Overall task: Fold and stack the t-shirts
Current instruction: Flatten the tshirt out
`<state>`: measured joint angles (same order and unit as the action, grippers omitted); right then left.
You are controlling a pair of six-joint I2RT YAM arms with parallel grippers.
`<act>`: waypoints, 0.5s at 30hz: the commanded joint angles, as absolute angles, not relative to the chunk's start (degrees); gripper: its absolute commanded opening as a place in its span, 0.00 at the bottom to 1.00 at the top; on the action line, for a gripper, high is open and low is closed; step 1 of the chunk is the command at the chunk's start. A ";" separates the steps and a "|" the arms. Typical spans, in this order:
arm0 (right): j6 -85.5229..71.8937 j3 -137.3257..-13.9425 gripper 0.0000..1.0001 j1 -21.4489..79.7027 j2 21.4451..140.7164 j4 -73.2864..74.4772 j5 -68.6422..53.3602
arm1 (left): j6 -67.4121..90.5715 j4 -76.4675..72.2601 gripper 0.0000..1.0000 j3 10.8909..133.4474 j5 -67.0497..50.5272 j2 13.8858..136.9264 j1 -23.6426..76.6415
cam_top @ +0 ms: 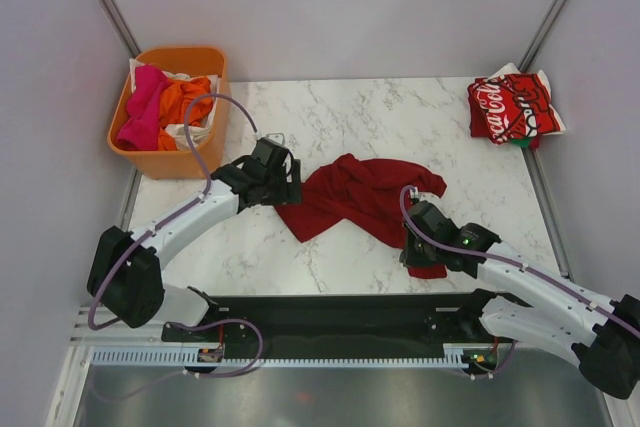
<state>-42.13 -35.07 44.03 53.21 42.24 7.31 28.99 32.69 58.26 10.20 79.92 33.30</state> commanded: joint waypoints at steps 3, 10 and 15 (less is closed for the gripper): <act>-40.87 -34.80 0.00 44.21 53.44 39.46 6.77 | 31.38 29.80 0.87 60.64 16.70 83.22 33.40; -40.17 -35.33 0.00 44.12 54.32 38.94 5.89 | 31.55 23.65 0.73 59.51 15.92 88.77 30.77; -40.17 -35.07 0.00 44.21 53.26 39.29 5.71 | 30.33 20.31 0.69 58.45 14.41 91.22 30.06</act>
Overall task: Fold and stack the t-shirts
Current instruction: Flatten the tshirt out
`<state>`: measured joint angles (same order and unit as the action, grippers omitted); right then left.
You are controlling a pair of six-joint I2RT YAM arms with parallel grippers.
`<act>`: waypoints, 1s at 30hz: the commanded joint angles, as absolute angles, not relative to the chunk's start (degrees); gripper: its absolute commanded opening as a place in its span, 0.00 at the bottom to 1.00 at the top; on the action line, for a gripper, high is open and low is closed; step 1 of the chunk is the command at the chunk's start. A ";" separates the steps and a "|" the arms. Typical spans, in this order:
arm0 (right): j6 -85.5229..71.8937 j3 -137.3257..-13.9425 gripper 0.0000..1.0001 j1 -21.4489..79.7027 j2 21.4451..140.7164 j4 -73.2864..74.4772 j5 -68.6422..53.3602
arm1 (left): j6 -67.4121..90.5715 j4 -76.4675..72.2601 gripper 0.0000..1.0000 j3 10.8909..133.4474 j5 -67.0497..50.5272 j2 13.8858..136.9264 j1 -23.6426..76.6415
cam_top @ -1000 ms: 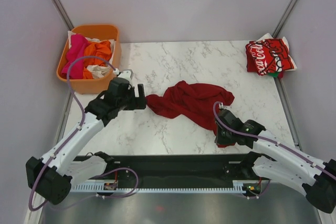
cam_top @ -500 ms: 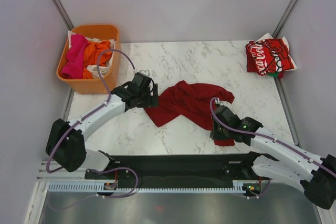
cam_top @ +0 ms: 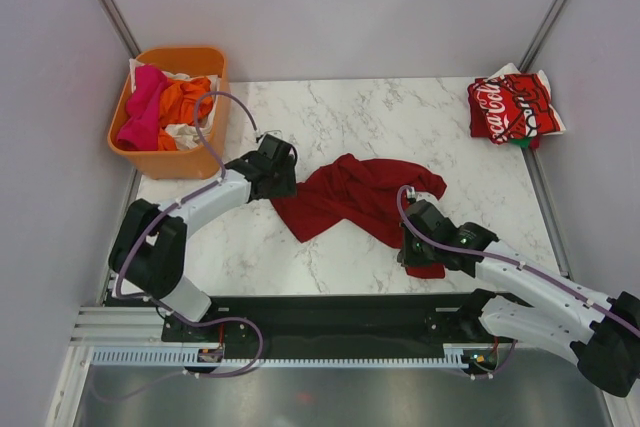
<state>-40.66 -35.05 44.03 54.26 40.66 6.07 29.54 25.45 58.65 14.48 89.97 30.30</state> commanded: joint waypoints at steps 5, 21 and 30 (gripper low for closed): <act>-39.99 -35.24 0.00 44.21 53.44 39.55 5.62 | 29.53 18.99 0.68 59.15 14.42 93.95 29.62; -40.17 -35.60 0.00 44.21 54.14 40.17 6.07 | 29.62 15.21 0.75 55.73 10.29 93.78 27.69; -40.17 -35.86 0.00 44.21 55.72 40.08 6.42 | 30.41 11.69 0.60 52.03 7.39 92.90 26.98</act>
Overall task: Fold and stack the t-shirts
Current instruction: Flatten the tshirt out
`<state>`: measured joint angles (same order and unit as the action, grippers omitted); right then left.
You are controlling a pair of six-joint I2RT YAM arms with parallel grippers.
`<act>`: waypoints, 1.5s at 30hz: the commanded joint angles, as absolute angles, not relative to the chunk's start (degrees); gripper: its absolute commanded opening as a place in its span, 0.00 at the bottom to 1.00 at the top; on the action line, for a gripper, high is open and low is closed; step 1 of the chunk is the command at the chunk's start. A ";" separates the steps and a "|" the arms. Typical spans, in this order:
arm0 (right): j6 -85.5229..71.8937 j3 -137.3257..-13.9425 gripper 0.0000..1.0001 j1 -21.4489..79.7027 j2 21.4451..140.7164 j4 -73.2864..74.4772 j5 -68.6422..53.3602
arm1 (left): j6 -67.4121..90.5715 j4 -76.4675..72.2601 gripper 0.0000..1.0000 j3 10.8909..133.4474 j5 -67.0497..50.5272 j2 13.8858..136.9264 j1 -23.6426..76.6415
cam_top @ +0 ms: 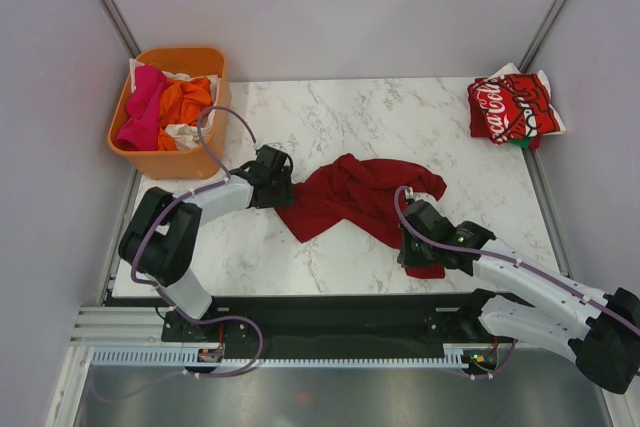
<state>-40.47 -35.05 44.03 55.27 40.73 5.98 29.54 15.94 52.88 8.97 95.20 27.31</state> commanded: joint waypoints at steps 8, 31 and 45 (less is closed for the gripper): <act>-40.43 -35.95 0.00 44.21 56.07 40.17 6.86 | 30.15 9.23 0.54 51.50 6.06 92.46 26.98; -40.52 -35.77 0.00 44.21 56.69 39.90 7.03 | 29.18 12.13 0.61 54.05 8.44 92.19 27.16; -40.52 -35.77 0.00 44.21 57.04 39.99 7.38 | 28.92 9.32 0.47 53.79 5.80 93.25 27.16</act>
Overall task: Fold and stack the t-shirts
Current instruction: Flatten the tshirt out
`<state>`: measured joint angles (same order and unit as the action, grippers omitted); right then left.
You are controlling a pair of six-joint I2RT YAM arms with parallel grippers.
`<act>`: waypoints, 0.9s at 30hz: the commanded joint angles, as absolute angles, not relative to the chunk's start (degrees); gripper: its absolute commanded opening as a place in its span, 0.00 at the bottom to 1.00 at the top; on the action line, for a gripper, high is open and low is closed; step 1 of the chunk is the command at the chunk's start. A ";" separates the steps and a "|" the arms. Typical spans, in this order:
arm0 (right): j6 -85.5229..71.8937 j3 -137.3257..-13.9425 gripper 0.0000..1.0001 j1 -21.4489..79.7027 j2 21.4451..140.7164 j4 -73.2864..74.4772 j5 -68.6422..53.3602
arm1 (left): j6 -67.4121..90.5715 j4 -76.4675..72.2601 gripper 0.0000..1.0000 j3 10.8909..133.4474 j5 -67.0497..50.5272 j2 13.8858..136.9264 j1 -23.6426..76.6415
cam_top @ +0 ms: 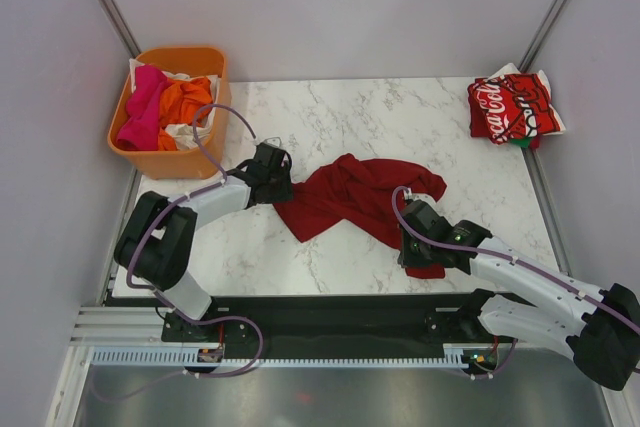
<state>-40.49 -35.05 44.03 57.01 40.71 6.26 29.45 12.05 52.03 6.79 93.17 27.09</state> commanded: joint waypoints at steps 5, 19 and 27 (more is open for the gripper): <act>-40.52 -35.77 0.00 44.21 57.04 39.90 7.38 | 28.65 9.23 0.35 53.79 5.89 93.52 27.16; -40.52 -36.91 0.00 44.21 56.16 40.25 7.29 | 26.98 9.40 0.02 53.79 5.28 89.92 27.16; -39.99 -47.80 0.00 44.21 50.54 43.68 9.49 | 25.75 16.95 0.02 55.72 5.54 73.16 27.33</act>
<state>-40.47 -41.43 44.03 53.28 43.16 6.79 28.29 14.59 52.42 5.39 80.47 27.11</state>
